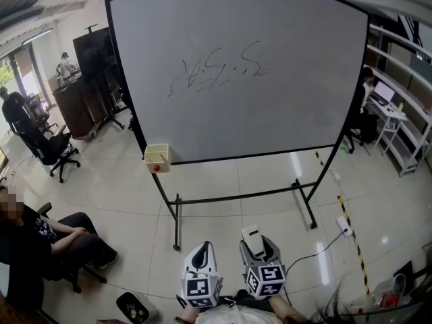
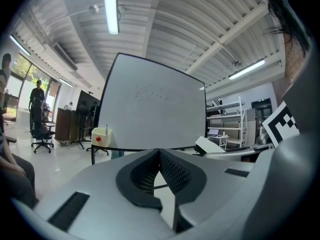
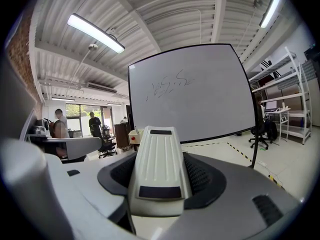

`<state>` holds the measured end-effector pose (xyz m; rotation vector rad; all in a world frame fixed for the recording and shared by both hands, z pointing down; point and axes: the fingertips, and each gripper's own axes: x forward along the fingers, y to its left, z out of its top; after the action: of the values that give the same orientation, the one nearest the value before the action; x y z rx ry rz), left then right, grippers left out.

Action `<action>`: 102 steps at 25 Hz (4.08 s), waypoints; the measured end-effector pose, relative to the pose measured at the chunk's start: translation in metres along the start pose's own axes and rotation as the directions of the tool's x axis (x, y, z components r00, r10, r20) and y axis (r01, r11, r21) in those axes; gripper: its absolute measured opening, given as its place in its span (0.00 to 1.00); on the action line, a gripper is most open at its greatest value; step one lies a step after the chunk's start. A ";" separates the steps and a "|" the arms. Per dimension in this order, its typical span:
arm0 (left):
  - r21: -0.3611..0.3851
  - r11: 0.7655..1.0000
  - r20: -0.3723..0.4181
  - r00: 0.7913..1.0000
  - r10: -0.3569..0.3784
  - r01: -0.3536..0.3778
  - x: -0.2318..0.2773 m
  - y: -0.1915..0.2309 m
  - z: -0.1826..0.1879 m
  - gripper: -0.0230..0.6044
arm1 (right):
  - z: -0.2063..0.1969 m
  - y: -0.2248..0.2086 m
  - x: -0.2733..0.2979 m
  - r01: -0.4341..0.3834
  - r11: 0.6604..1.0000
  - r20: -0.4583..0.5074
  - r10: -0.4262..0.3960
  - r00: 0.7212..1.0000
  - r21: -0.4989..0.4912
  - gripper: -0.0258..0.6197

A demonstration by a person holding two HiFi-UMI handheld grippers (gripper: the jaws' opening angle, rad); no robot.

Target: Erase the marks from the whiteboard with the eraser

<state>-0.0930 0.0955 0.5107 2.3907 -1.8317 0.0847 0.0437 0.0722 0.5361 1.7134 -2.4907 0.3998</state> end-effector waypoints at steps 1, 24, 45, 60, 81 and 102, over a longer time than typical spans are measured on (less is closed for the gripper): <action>0.001 1.000 0.000 1.000 -0.003 0.003 0.000 -0.001 0.000 0.03 | -0.002 -0.001 0.000 0.002 1.000 -0.001 -0.002 1.000 -0.001 0.47; -0.010 0.999 -0.013 0.999 0.033 -0.033 0.002 0.010 -0.005 0.03 | 0.009 -0.004 0.003 -0.019 1.000 0.045 0.020 0.999 -0.012 0.47; -0.003 1.000 0.015 1.000 0.005 -0.005 0.018 0.000 0.006 0.03 | 0.018 -0.009 0.014 -0.032 0.999 0.052 0.034 0.998 -0.021 0.47; -0.003 1.000 0.006 1.000 -0.005 0.005 0.018 -0.004 0.004 0.03 | 0.019 -0.009 0.011 -0.027 1.000 0.053 0.028 0.998 -0.011 0.47; -0.008 1.000 -0.006 1.000 -0.013 0.013 0.020 -0.005 -0.002 0.03 | 0.014 -0.010 0.012 -0.019 1.000 0.041 0.019 0.999 -0.003 0.47; -0.016 1.000 -0.006 1.000 -0.016 0.016 0.031 0.005 0.000 0.03 | 0.015 -0.012 0.026 -0.007 1.000 0.034 0.007 0.999 0.003 0.47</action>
<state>-0.0901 0.0646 0.5148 2.3908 -1.8037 0.0750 0.0463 0.0409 0.5296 1.7276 -2.5209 0.3787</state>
